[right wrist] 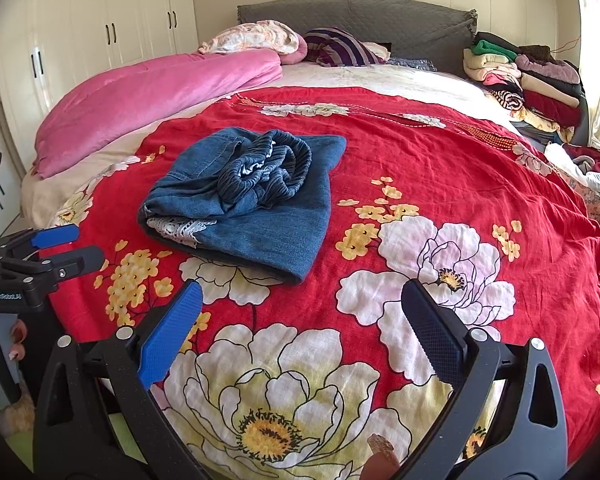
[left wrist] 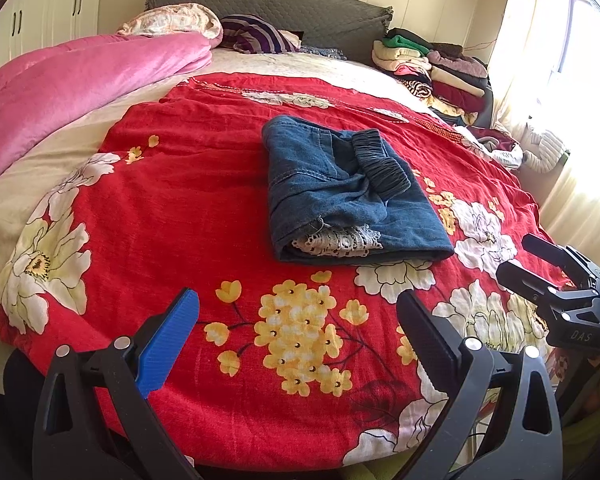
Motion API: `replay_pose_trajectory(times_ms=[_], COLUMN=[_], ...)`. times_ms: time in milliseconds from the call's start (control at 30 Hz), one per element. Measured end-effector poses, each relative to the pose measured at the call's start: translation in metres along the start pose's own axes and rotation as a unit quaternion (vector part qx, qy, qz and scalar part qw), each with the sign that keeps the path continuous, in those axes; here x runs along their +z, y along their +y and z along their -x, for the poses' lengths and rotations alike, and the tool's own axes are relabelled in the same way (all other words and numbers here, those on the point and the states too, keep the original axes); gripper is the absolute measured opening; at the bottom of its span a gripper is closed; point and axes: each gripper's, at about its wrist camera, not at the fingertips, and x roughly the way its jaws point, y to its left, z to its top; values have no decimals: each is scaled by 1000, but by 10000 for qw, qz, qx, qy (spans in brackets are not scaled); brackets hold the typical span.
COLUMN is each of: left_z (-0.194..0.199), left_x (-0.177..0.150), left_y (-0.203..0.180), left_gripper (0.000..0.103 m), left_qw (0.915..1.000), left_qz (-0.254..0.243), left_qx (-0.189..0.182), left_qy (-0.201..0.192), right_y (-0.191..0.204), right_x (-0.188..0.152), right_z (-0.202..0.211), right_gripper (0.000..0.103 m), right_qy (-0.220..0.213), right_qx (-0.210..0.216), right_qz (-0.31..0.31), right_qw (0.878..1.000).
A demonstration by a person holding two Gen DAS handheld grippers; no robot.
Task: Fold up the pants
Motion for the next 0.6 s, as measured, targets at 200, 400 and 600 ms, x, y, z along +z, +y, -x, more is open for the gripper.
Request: replay_pose_trajectory(times_ms=[200,400,600], left_z=[1,2,3], left_x=[0,1,2], left_y=[0,0,-1], left_gripper=[99,99,99], left_qw=[10000,10000,9999], left_qz=[-39,-51,-62], left_qx=[48,79,90], left_qy=[-8,-18,-32], right_y=[1,-1,-2], right_x=[0,-1,-1], right_z=[-1,0,0], right_gripper=[94,94,94], right_qy=[6,19,24], right_qx=[-1,-12,-10], right_qz=[2,2,-1], right_qw=[10000,10000,10000])
